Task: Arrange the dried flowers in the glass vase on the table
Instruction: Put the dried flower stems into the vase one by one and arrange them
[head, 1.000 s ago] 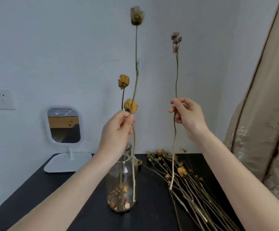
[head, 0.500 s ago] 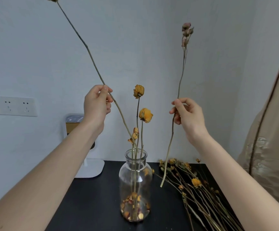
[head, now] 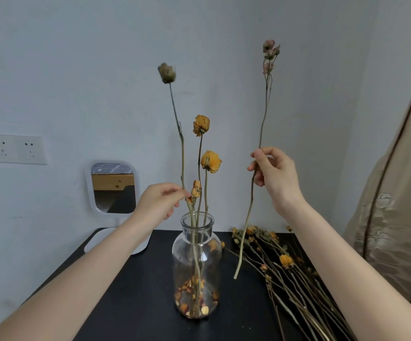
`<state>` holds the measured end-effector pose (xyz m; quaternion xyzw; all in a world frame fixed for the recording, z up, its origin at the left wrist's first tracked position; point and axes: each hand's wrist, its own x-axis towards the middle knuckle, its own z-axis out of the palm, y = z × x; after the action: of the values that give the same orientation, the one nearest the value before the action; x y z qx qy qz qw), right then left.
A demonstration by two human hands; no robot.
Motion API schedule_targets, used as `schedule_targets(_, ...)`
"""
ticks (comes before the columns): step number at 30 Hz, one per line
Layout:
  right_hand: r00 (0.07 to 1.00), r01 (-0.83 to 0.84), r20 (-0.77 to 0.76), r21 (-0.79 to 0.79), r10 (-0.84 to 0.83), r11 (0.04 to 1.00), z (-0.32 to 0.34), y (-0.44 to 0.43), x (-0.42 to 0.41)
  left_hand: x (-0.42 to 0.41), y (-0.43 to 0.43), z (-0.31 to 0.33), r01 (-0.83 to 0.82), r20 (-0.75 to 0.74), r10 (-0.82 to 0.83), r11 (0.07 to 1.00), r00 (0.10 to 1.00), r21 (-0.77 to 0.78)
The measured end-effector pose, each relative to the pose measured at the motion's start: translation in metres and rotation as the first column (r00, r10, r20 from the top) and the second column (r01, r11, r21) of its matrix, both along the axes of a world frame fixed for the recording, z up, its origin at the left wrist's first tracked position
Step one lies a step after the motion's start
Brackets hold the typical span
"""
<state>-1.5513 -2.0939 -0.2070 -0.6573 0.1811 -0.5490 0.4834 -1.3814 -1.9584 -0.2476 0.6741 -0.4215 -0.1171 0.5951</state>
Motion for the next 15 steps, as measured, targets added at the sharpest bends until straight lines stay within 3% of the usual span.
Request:
schedule_targets(5, 1.000, -0.007, -0.012, 0.010, 0.008, 1.000, -0.004, 0.000, 0.001, -0.001, -0.003, 0.004, -0.056, -0.063, 0.051, 0.995, 0.997, -0.083)
schedule_targets(15, 0.999, -0.022, -0.041, 0.035, 0.023, 0.999, -0.014, -0.002, 0.005, -0.010, -0.020, 0.011, -0.082, 0.138, 0.095, 0.992, 0.986, -0.096)
